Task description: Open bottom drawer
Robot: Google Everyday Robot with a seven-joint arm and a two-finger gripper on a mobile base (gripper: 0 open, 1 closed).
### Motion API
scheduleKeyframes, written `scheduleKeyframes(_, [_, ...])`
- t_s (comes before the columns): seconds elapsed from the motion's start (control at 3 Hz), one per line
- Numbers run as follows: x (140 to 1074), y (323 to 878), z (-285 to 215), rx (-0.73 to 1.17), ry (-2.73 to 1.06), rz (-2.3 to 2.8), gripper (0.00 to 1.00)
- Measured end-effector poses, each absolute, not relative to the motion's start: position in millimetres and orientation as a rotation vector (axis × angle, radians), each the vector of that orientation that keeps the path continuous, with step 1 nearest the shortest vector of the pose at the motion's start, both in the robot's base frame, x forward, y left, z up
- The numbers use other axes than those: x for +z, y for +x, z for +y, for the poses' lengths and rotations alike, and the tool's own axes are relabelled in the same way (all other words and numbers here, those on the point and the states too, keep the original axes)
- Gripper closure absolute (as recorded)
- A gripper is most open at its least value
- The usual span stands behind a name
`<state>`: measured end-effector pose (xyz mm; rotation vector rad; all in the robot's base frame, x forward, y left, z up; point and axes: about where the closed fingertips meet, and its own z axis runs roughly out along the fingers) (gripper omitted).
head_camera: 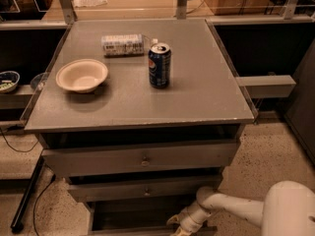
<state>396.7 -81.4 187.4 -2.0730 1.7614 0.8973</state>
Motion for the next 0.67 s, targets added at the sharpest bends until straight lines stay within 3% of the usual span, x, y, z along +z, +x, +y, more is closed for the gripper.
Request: scheduleKeyframes(0.67, [187.2,396.8,-80.5,0.900,-2.075,1.758,1.00])
